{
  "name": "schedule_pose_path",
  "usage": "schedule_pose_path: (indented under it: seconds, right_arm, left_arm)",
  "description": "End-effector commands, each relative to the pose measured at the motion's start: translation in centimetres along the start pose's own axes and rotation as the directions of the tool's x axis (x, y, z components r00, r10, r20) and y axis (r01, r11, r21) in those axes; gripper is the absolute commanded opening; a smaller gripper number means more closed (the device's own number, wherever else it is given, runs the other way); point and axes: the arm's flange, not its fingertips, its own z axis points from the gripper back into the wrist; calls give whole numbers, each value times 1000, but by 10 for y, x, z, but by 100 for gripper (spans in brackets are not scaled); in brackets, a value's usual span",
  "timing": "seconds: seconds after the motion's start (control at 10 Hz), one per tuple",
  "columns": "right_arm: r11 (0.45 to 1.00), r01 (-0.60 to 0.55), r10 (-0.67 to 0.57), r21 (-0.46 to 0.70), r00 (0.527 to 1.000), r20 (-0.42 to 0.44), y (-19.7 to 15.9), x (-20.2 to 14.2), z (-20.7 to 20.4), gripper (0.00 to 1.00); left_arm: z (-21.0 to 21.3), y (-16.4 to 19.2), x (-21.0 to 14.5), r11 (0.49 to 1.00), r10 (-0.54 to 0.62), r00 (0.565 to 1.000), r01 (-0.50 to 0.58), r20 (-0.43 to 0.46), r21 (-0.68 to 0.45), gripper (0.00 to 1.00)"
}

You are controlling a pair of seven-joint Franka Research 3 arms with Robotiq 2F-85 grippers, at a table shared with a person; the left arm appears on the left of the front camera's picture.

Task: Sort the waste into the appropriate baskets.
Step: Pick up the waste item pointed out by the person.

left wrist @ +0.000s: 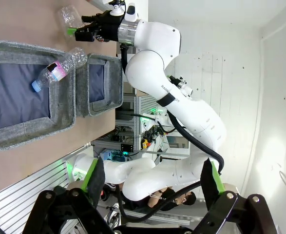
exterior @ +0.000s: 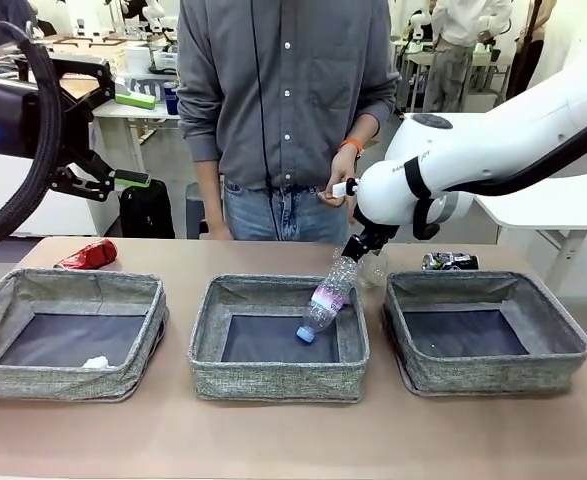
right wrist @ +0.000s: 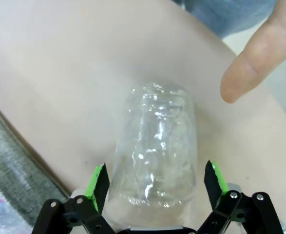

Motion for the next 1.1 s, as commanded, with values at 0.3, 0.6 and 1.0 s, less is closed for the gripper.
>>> schedule_pose_path:
  seconds: [0.3,0.6,1.0]
  right_arm:
    - [1000,-12,11,29,1000,23,-7,-2,-4,100]
    - [1000,-25,25,14,1000,-17,-5,-2,-6,92]
    - [999,-38,38,-1,999,-30,-6,-3,-5,52]
  left_arm:
    - [0,-2,-2,1000,9,1000,-9,-1,-4,100]
    - [0,-2,-2,1000,9,1000,-9,-1,-4,100]
    - [0,-2,-2,1000,9,1000,-9,-1,-4,100]
